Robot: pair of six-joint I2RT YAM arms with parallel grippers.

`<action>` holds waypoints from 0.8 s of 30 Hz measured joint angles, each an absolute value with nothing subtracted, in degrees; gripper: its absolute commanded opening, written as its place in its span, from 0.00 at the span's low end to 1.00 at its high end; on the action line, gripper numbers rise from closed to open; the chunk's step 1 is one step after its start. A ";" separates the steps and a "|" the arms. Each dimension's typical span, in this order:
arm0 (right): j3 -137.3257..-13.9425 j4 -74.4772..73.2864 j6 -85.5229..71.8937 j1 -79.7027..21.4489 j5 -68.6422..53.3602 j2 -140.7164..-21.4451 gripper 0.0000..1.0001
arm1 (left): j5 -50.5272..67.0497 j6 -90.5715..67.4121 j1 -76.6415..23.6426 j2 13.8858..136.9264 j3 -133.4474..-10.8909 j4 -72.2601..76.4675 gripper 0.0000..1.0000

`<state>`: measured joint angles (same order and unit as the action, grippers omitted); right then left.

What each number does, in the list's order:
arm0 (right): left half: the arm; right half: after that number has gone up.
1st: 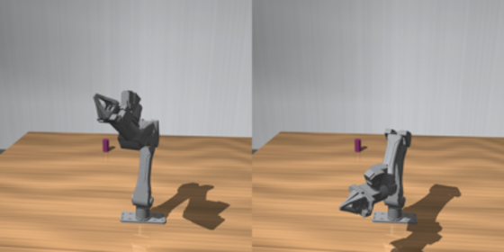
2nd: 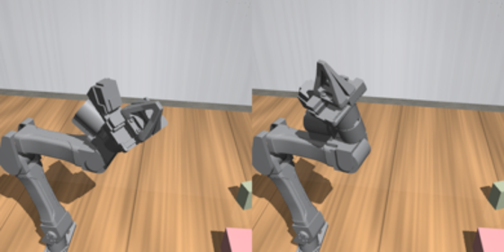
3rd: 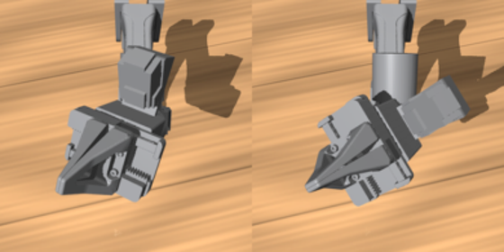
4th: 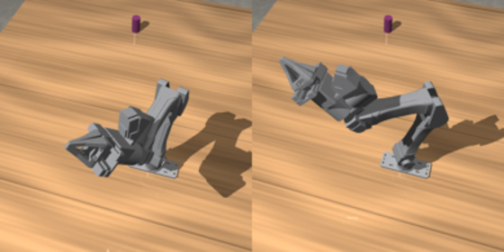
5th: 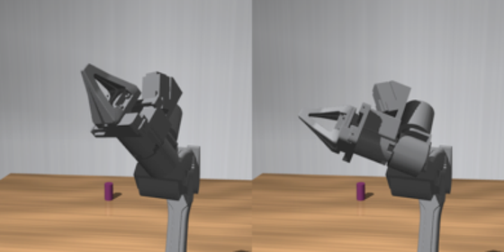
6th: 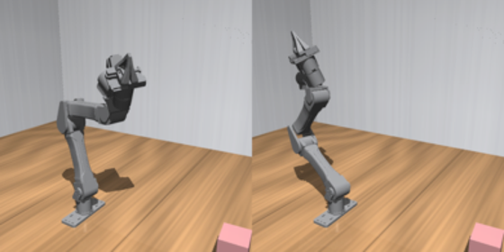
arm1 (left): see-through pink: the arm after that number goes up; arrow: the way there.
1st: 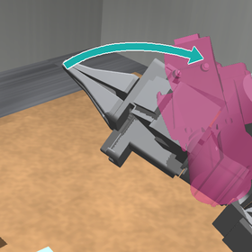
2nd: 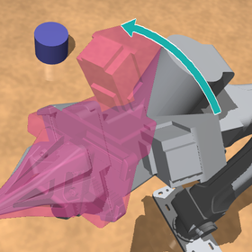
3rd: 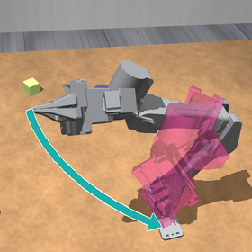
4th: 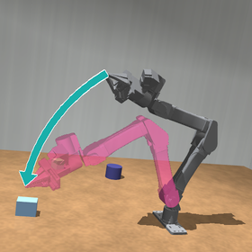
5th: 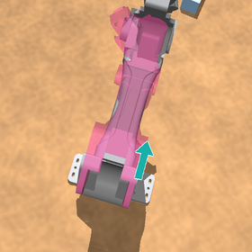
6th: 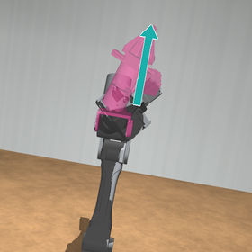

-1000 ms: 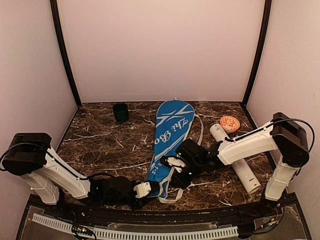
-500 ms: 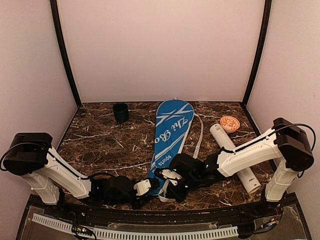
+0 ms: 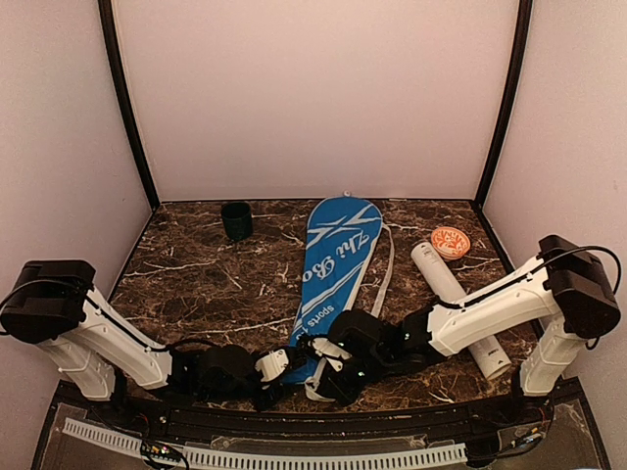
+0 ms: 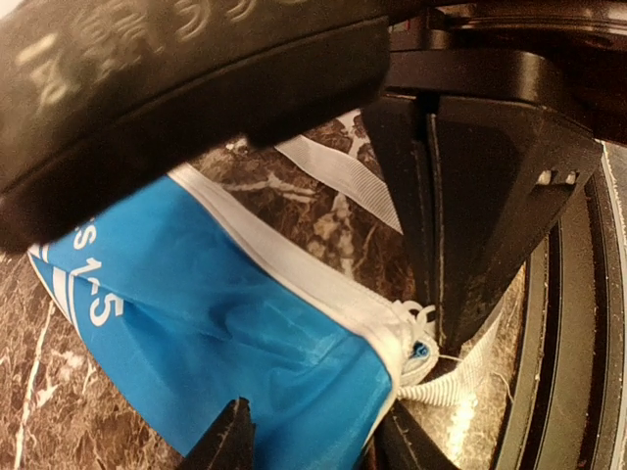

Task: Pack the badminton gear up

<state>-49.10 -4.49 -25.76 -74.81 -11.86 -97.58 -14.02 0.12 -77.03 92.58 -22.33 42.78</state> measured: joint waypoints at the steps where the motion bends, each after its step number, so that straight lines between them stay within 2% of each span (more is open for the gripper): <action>1: -48.84 -3.64 -26.28 -74.94 -11.92 -97.60 0.00 | -14.02 -0.21 -77.03 92.01 -21.80 42.72 0.44; 8: -48.25 0.75 -26.87 -74.87 -13.32 -97.84 0.00 | -14.48 -2.42 -77.01 85.69 -18.17 38.98 0.44; 12: -48.49 0.93 -26.41 -72.90 -15.66 -98.04 0.00 | -15.33 -1.63 -77.14 84.62 -18.13 36.97 0.54; 24: -48.05 -6.07 -21.65 -68.47 -20.14 -98.04 0.00 | -16.38 13.82 -79.79 83.92 -18.26 33.76 0.56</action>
<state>-48.05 -6.07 -21.65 -68.47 -20.14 -98.04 -16.38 13.82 -79.79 83.92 -18.26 33.76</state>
